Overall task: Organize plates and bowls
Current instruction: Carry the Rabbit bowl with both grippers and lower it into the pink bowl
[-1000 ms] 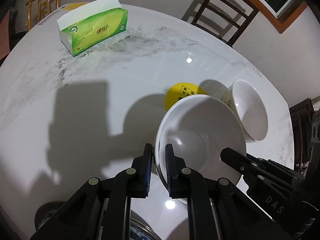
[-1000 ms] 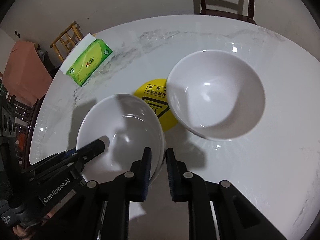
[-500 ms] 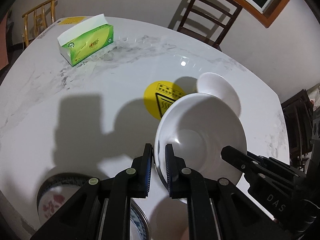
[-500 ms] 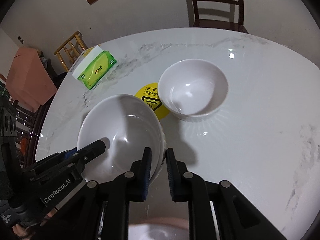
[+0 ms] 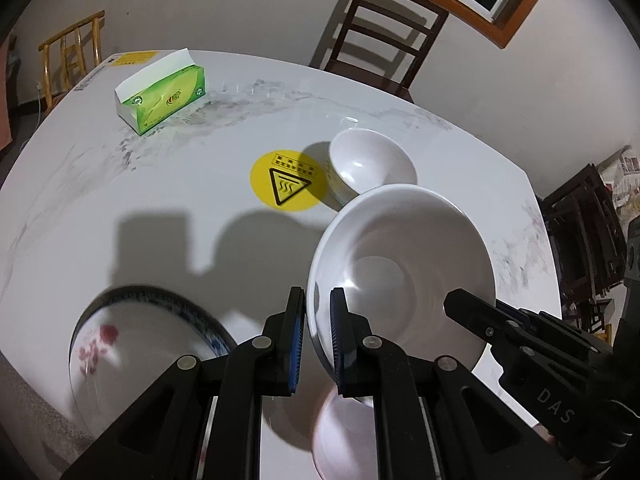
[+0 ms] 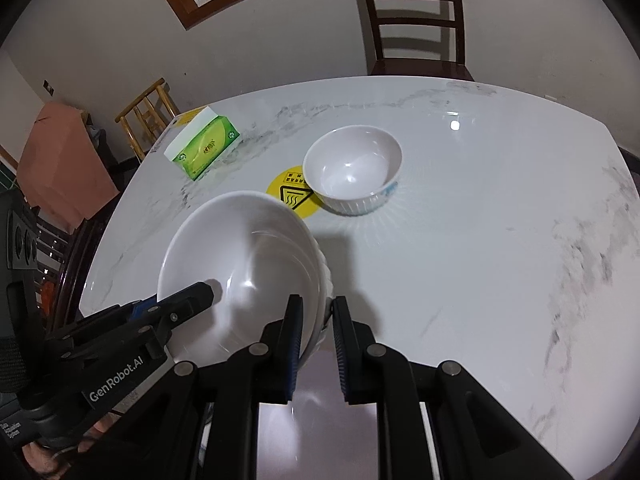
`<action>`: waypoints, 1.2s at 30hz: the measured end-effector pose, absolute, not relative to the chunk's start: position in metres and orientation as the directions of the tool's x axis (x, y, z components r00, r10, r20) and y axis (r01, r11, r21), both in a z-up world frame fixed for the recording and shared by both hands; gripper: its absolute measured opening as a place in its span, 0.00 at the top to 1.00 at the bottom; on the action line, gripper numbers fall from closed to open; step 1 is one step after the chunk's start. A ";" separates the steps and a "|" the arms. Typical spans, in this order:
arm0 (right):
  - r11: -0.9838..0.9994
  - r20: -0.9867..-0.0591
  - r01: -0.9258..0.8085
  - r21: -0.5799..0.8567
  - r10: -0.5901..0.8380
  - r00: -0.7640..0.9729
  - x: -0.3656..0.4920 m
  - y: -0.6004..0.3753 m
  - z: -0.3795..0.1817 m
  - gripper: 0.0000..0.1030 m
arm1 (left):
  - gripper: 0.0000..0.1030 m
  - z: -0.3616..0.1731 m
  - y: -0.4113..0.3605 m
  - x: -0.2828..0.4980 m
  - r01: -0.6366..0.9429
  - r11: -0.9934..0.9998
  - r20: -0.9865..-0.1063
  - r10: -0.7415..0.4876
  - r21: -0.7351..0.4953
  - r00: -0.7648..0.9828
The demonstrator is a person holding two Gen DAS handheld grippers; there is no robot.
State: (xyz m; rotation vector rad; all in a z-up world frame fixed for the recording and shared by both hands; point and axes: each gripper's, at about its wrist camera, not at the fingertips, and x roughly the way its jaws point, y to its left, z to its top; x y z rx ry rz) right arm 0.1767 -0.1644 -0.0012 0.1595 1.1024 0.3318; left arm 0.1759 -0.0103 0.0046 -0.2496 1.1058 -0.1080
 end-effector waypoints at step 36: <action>0.943 -0.882 -0.081 0.323 0.331 0.335 0.091 -0.204 -0.061 0.85 | 0.91 -0.046 -0.054 0.100 -0.006 0.977 -0.923 -0.198 -0.211 0.330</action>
